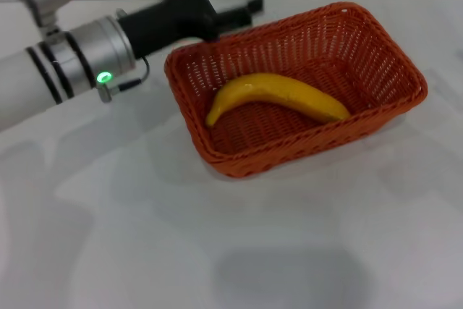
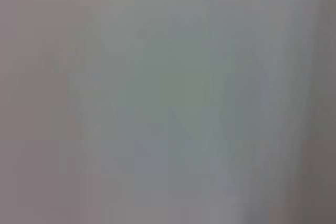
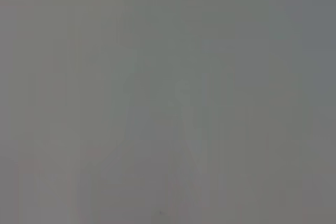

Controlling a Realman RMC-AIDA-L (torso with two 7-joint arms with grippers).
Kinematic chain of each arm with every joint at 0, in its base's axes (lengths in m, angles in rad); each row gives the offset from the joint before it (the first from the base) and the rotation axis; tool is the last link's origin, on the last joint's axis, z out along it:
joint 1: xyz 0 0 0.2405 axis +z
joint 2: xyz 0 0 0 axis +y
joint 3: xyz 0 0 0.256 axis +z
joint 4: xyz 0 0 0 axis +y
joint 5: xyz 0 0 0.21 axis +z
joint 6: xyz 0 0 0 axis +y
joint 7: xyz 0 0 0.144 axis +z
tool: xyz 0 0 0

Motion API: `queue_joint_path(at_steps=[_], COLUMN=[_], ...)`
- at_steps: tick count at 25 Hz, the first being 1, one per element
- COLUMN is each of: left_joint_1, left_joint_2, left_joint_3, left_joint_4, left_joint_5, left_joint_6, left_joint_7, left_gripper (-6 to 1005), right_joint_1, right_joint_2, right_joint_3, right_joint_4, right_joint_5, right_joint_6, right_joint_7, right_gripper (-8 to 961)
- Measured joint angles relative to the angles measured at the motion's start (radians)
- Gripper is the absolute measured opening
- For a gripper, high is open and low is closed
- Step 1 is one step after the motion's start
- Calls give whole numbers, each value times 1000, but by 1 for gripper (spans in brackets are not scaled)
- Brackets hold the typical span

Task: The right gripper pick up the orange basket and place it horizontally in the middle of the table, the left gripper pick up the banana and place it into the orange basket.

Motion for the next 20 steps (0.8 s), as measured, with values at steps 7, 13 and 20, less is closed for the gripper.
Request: queue_joint_path(at_steps=[7, 13, 20], left_joint_1=[119, 234, 340], left_joint_2=[0, -2, -6], left_joint_3=[-1, -3, -28], left_joint_4=[86, 237, 321], left_joint_5=[-464, -839, -1152], left_joint_6=[170, 260, 235], left_joint_7=[360, 653, 884], left_gripper=[869, 862, 862], right_joint_1=[0, -2, -6], right_joint_2=[5, 8, 12], right_joint_3=[0, 0, 10], right_joint_4=[16, 29, 44], right_joint_5=[0, 0, 5], right_joint_6=[3, 27, 60], right_joint_7=[-38, -64, -86], right_gripper=[774, 773, 773])
